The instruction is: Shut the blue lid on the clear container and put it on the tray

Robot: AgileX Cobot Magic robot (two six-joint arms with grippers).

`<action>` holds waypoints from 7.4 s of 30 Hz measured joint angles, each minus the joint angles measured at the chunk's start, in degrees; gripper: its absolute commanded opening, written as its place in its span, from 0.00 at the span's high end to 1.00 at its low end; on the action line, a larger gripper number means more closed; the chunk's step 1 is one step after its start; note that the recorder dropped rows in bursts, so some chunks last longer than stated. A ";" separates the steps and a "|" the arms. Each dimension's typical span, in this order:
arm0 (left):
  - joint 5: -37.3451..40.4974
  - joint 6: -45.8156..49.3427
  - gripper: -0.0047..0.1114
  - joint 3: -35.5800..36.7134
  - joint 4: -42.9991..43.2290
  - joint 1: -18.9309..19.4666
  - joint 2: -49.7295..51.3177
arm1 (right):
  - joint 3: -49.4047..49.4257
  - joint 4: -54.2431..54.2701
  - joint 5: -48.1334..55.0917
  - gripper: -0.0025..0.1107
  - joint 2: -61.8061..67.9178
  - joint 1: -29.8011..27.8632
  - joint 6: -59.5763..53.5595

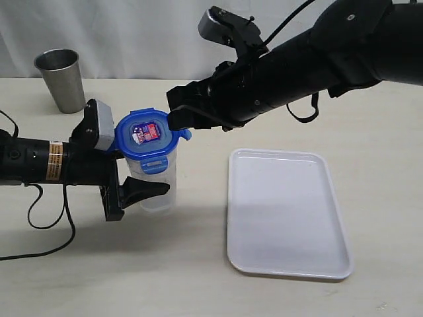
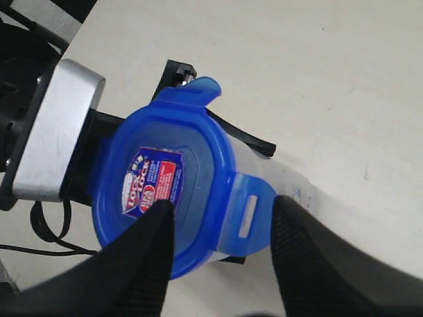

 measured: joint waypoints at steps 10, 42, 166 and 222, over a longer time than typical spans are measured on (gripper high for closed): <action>-0.11 -0.15 0.96 0.00 0.12 0.00 0.00 | 0.00 4.72 -0.09 0.60 2.55 0.00 -3.99; 1.65 -0.79 0.96 0.10 2.24 0.79 0.46 | -0.98 16.44 5.66 0.63 9.10 -0.76 -10.86; -3.55 36.09 0.96 -0.10 1.18 0.20 0.46 | -2.19 -61.47 2.03 0.56 -2.81 24.95 -2.61; -1.38 26.12 0.96 -0.10 12.52 0.30 0.66 | -12.47 -44.55 15.23 0.68 9.49 16.83 -11.84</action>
